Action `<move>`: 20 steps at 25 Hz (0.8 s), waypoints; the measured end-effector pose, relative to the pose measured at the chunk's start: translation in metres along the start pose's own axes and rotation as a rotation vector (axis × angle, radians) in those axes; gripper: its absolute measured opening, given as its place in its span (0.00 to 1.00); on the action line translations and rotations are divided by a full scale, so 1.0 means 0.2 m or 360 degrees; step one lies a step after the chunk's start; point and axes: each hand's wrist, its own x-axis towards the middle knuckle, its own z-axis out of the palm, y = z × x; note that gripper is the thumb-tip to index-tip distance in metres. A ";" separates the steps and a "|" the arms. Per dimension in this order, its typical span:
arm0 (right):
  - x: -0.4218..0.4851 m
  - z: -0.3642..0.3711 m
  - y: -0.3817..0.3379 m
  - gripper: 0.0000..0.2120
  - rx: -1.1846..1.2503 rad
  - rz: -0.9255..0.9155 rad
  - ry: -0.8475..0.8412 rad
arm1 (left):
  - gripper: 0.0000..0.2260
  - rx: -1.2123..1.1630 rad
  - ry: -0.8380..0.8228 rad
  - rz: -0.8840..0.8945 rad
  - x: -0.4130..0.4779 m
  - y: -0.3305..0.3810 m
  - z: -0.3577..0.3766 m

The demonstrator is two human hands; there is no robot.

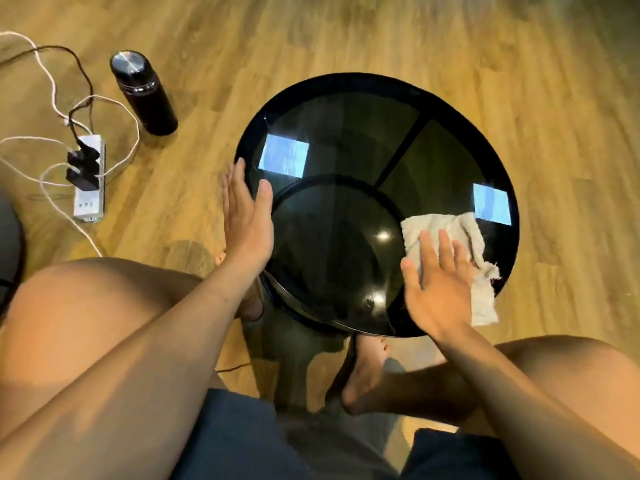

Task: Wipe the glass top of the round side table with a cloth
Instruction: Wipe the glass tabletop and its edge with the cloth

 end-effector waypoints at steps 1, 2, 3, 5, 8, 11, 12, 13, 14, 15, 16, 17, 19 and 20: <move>-0.03 0.01 -0.11 0.33 0.0046 -0.0093 0.0004 | 0.29 -0.0083 -0.0006 0.0000 0.00 -0.01 -0.01; -0.08 0.03 -0.24 0.32 0.0081 -0.0226 -0.0019 | 0.30 -0.0173 -0.0011 0.0009 0.01 -0.02 -0.02; -0.13 0.05 -0.40 0.30 0.0099 -0.0386 -0.0040 | 0.31 -0.0274 -0.0007 0.0016 0.02 -0.02 -0.03; -0.18 0.13 -0.71 0.27 0.0079 -0.0732 -0.0019 | 0.28 -0.0479 0.0000 -0.0007 0.05 -0.02 -0.05; -0.10 0.14 -0.91 0.24 0.0098 -0.0986 -0.0155 | 0.25 -0.0588 0.0027 -0.0090 0.06 -0.01 -0.07; -0.03 0.10 -0.56 0.18 0.0154 -0.1080 0.0068 | 0.25 -0.0367 0.0042 -0.0062 0.05 -0.02 -0.06; -0.01 0.06 -0.33 0.17 0.0127 -0.0980 0.0125 | 0.25 -0.0318 0.0039 -0.0064 0.04 -0.03 -0.04; 0.02 0.00 -0.11 0.17 0.0069 -0.0848 0.0174 | 0.26 -0.0311 0.0049 -0.0062 0.03 -0.03 -0.03; 0.08 -0.06 0.13 0.17 -0.0014 -0.0699 0.0205 | 0.26 -0.0333 0.0071 -0.0053 0.03 -0.03 -0.02; 0.15 -0.14 0.33 0.17 -0.0099 -0.0514 0.0204 | 0.27 -0.0358 0.0100 -0.0043 0.04 -0.04 -0.01; 0.20 -0.21 0.46 0.17 -0.0145 -0.0294 0.0166 | 0.27 -0.0371 0.0129 -0.0036 0.04 -0.04 0.00; 0.26 -0.24 0.52 0.19 -0.0085 -0.0070 0.0161 | 0.28 -0.0382 0.0146 -0.0039 0.04 -0.04 0.01; 0.31 -0.20 0.43 0.25 0.0102 0.0212 0.0338 | 0.27 -0.0402 0.0145 -0.0074 0.03 -0.03 0.02; 0.30 -0.16 0.31 0.25 0.0161 0.0186 0.0443 | 0.27 -0.0416 0.0143 -0.0080 0.02 -0.04 0.03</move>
